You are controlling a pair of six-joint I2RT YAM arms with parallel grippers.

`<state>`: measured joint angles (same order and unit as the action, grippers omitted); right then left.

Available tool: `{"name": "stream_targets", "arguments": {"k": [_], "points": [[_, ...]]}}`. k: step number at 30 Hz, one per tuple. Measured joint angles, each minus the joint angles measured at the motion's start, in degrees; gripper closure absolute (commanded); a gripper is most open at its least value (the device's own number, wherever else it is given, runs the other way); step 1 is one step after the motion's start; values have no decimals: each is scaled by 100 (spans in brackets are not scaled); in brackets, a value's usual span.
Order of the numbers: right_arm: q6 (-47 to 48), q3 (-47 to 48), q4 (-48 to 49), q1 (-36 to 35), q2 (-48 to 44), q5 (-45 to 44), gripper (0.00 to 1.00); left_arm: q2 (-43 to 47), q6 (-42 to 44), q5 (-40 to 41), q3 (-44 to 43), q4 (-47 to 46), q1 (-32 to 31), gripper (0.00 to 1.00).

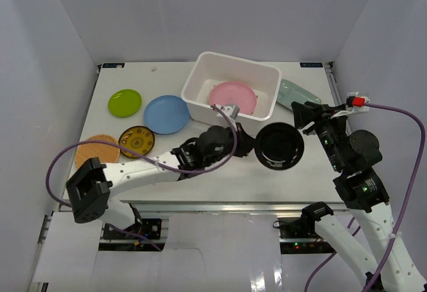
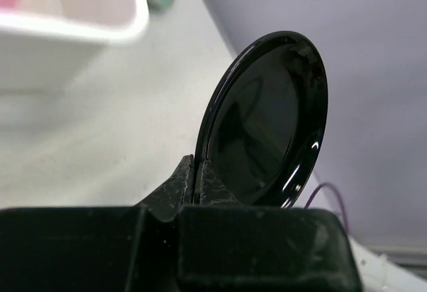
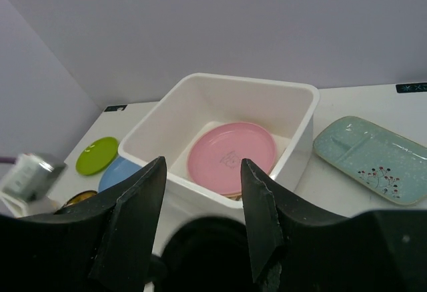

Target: Place the plates into the plastic bin on the countertop

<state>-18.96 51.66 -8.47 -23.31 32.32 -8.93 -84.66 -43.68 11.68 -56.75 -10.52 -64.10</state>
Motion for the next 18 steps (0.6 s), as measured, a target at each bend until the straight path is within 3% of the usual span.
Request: {"name": "stream_targets", "arguments": {"k": [4, 8, 12, 15, 18], "points": [[11, 0, -7, 0, 42, -144, 45, 612, 42, -236, -151, -2, 981, 100], [7, 0, -2, 0, 109, -173, 46, 490, 83, -413, -752, 149, 2044, 100], [-4, -50, 26, 0, 216, -192, 45, -369, 199, -496, -1832, 509, 2872, 100], [-4, -203, 50, 0, 302, -299, 45, -1384, 343, -546, -2789, 870, 3174, 100], [-7, -348, 55, 0, 468, -457, 45, -2109, 496, -551, -3195, 1287, 3272, 100]]}}
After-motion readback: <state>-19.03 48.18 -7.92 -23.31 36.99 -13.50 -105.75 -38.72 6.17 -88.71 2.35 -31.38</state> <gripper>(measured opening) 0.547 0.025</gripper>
